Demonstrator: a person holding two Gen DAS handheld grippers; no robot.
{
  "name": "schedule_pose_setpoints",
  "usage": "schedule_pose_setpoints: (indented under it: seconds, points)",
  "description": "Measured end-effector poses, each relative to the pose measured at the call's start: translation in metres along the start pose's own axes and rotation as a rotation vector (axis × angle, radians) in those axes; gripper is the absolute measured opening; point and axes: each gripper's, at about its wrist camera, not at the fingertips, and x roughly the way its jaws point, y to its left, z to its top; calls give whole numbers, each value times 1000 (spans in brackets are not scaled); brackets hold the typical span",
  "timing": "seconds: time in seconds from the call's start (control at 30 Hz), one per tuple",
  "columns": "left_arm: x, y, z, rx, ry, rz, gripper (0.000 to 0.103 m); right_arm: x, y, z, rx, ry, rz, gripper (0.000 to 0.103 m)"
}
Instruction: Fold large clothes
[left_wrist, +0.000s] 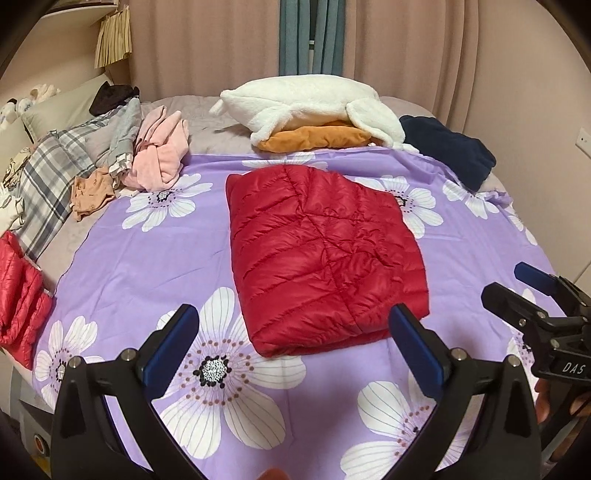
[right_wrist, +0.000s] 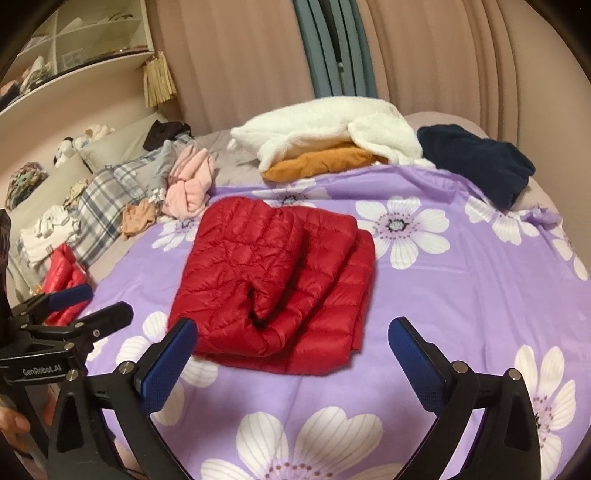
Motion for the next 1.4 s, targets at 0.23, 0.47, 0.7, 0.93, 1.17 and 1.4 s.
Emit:
schedule_pose_setpoints:
  seconds: [0.23,0.47,0.7,0.93,1.17,1.4]
  points:
    - [-19,-4,0,-5,-7,-9,103,-13,6,2,-25,-10,-19,102]
    - [-32,-7,-1,-17,1,7,103,-23,14,5,-50,-11,-42,102]
    - [-34,-4,-3,-44,43,25,103,-31,21,8,-62,-15,-44,102]
    - [-41,-8,-5,-27,44,48,103,-36,28,11,-71,-17,-37,102]
    - [-39,-4,-8,-41,58,49,103,-35,32,10,-80,-9,-33,102]
    - [-34,-1,-10,-42,71,53,103,-28,34,7,-82,16,-50,102]
